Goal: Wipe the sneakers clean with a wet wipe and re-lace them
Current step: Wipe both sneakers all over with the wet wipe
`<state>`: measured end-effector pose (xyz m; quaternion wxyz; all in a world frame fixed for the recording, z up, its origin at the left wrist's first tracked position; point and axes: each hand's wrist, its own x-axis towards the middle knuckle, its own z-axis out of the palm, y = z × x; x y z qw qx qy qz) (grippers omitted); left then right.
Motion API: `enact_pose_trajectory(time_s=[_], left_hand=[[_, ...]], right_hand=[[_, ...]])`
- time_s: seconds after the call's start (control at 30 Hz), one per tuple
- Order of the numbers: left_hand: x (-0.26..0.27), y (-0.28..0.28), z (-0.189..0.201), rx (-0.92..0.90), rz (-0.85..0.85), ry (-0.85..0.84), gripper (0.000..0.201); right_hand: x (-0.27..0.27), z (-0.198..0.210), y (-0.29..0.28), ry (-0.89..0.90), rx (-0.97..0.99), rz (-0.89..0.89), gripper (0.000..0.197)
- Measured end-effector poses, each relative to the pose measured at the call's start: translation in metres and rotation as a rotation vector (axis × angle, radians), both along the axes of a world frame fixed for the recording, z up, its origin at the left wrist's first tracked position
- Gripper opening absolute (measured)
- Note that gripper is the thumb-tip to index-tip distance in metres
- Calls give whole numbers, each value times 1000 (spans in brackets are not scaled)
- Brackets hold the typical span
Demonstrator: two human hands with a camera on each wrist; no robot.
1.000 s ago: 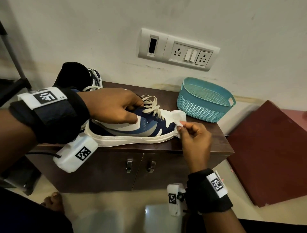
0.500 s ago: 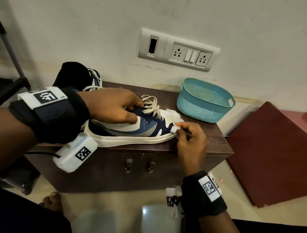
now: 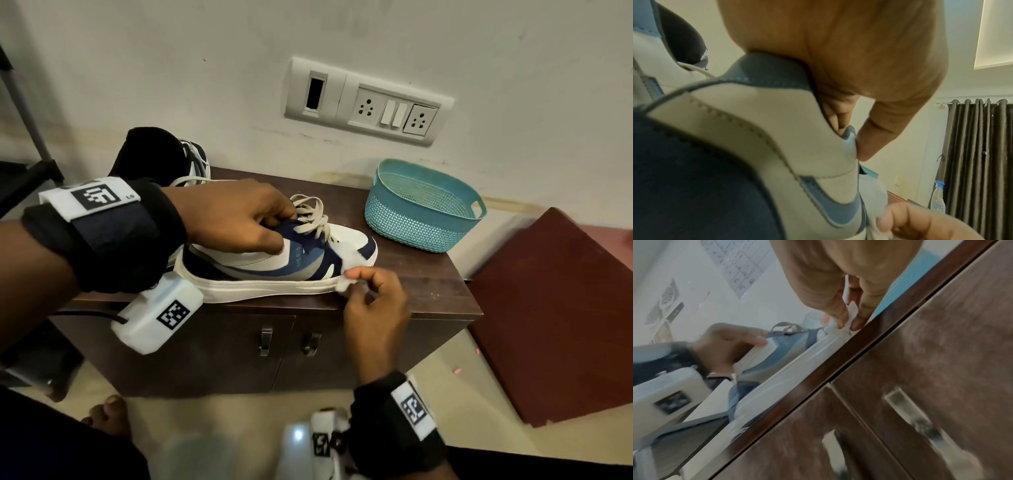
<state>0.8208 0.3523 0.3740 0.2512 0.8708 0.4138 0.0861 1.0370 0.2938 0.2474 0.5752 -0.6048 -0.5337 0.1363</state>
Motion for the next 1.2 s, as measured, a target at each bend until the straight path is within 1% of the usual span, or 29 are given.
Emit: enact_pose_trajectory(time_s=[0.07,0.1,0.17,0.23,0.3,0.37,0.43,0.47,0.57,0.7,0.77,0.87,0.93,1.0,1.13,1.2], left_hand=[[0,0,0,-27,-4,-13,15],[1,0,0,-39,-1,-21,15],[1,3,0,-36,12,-31,16],[0,4,0,-35,24,-33,20],[-1,2,1,-46,12,-22,14],[-2,-2,1,-52,-5,-4,4],[-3,-5,3,-36,-11,28,19],[-4,-5,3,-27,-16,36,22],[-3,-5,1,6,-34,45,24],[-4,-3,3,-2,-32,31,29],[-4,-3,2,-4,-40,31,26],[-3,-3,0,19,-37,9,17],[-3,-3,1,14,-30,6,17],[-4,-3,0,17,-29,14,18],[-5,-4,0,17,-50,13,18],[-4,-4,-1,-2,-61,0,19]], right_hand=[[-12,-7,-14,-48,60,100,37],[-12,-7,-14,-59,70,116,38],[3,-7,3,-33,46,51,43],[28,-1,27,58,-21,-41,43],[49,9,46,114,-88,-74,42],[53,16,50,72,-117,-76,40],[43,17,40,11,-72,-94,38],[38,14,31,-16,-22,-110,37],[23,6,4,-82,145,-125,31],[10,0,-12,-202,245,-8,23],[14,2,-10,-243,243,36,22],[33,9,6,-267,152,-9,28],[39,15,12,-264,82,-36,30],[32,14,6,-284,94,-30,29],[4,-3,-27,-331,160,86,26],[6,-4,-25,-310,174,96,26]])
